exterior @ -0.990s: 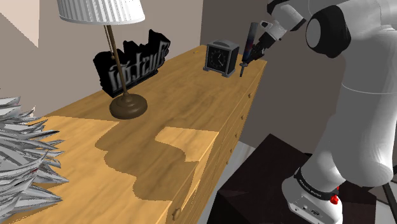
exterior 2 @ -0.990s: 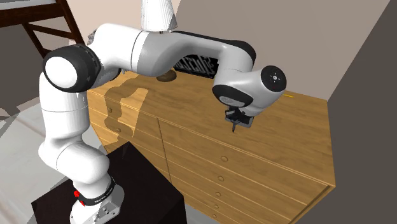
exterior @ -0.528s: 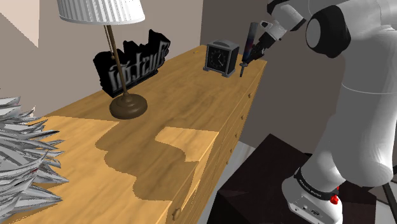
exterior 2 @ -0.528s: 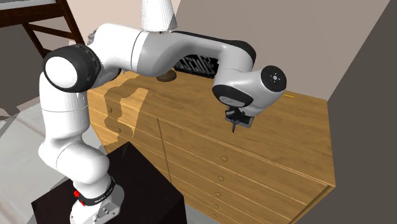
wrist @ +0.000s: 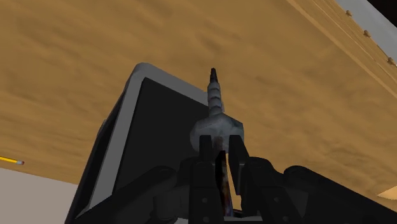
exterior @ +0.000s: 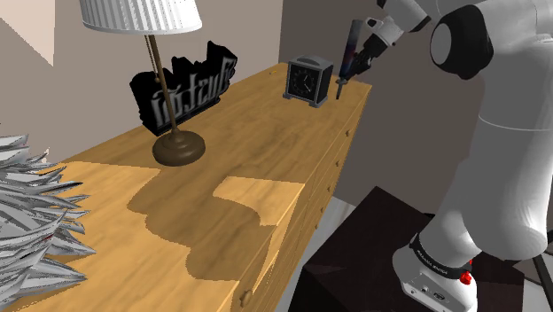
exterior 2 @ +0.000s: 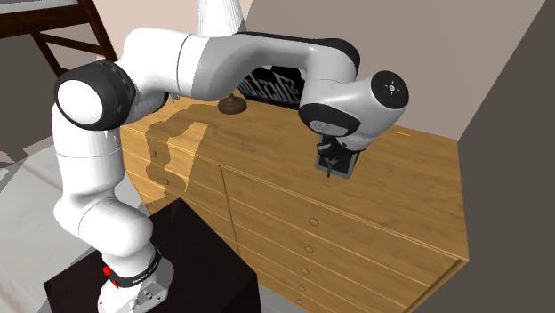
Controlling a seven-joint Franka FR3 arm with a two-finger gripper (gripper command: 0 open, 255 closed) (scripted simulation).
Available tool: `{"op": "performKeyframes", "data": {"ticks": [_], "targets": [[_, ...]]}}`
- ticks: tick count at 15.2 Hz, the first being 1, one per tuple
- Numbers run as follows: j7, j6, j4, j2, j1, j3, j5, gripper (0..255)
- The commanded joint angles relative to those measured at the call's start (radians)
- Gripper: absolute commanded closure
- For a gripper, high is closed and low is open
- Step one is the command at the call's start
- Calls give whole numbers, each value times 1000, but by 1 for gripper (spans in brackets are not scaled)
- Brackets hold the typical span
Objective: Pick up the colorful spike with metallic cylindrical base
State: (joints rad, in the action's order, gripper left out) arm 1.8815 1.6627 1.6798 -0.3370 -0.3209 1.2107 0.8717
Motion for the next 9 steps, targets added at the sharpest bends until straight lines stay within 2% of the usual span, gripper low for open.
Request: {"op": "performKeyframes", "data": {"ticks": [1, 9], "targets": [[-17, -17, -19, 9, -3, 6, -10, 255], [-59, -79, -95, 16, 14, 9, -21, 255]]}}
